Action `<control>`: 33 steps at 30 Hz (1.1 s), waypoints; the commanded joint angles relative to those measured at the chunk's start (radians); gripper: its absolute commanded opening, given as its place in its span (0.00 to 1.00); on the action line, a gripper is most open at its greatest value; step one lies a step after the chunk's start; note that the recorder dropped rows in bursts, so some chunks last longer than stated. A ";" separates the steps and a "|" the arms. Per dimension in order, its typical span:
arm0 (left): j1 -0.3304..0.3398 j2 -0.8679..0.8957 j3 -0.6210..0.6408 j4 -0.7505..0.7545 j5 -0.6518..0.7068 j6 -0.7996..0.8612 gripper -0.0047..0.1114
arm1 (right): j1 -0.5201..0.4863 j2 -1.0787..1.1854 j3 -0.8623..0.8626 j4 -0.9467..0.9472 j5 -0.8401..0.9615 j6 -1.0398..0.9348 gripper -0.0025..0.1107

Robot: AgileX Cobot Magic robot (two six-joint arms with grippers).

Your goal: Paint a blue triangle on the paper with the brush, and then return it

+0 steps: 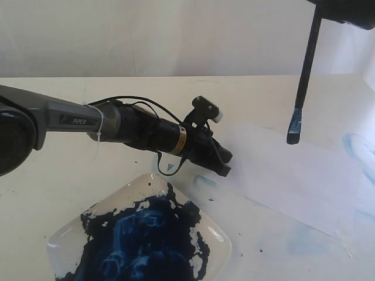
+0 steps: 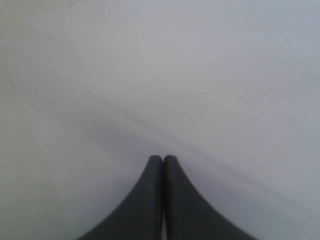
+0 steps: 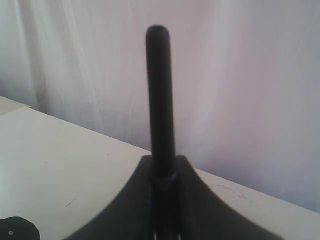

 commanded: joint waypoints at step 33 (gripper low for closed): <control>-0.001 0.013 0.001 0.021 -0.002 0.000 0.04 | -0.003 0.000 -0.028 0.004 0.058 0.225 0.02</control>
